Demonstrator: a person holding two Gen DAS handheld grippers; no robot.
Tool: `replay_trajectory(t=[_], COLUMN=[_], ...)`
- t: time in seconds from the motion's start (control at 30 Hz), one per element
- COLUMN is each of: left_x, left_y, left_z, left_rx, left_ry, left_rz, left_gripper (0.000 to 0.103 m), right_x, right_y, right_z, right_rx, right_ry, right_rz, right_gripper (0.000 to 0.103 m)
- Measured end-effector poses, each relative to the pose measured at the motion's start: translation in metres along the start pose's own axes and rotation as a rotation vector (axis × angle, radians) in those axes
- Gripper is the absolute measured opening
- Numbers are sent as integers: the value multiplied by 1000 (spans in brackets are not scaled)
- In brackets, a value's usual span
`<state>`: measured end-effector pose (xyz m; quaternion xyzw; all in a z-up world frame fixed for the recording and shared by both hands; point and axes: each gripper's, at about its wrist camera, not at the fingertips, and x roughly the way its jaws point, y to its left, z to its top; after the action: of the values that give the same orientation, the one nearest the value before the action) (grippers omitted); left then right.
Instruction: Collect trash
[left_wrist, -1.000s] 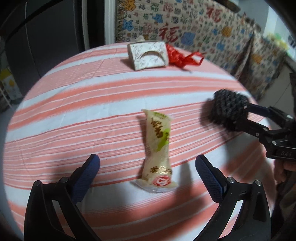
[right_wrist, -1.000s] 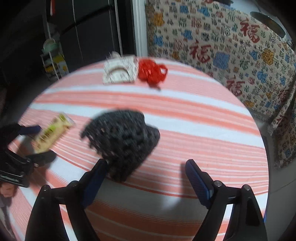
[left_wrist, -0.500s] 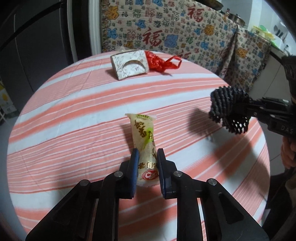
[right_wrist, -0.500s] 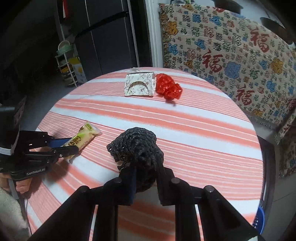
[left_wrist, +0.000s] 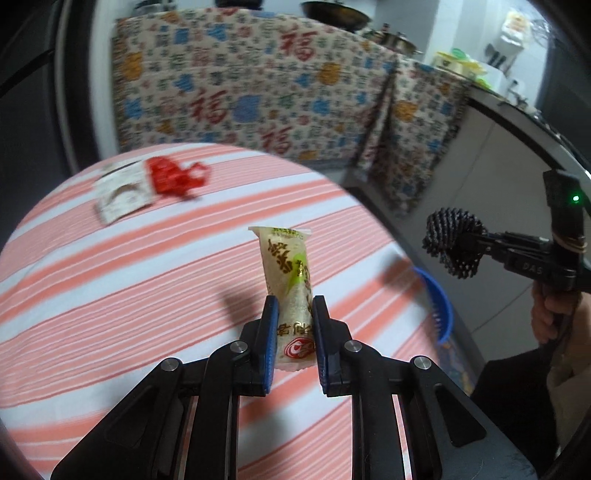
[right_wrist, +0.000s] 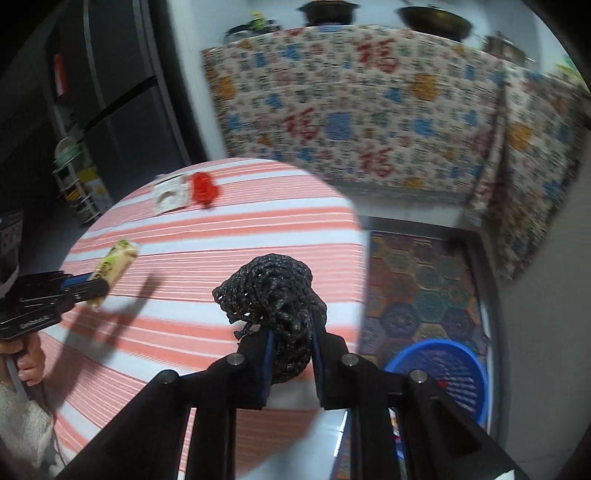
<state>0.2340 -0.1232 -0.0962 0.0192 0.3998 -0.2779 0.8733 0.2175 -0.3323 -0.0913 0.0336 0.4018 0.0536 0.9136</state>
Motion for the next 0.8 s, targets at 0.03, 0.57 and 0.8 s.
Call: replay_trajectory(t=[0.03, 0.57, 0.8], left_x=[7, 144, 210], left_y=[-15, -230, -264], left_z=[5, 48, 41], left_rx=[11, 173, 226], left_ry=[3, 103, 153], left_rz=[-27, -290, -284], left_gripper=[17, 17, 17], right_x=[-5, -15, 7], right_y=[-17, -209, -245], right_z=[-4, -87, -104], right_rx=[25, 361, 407], right_ry=[-1, 20, 52], right_rz=[-22, -249, -263], right_gripper=[18, 18, 18])
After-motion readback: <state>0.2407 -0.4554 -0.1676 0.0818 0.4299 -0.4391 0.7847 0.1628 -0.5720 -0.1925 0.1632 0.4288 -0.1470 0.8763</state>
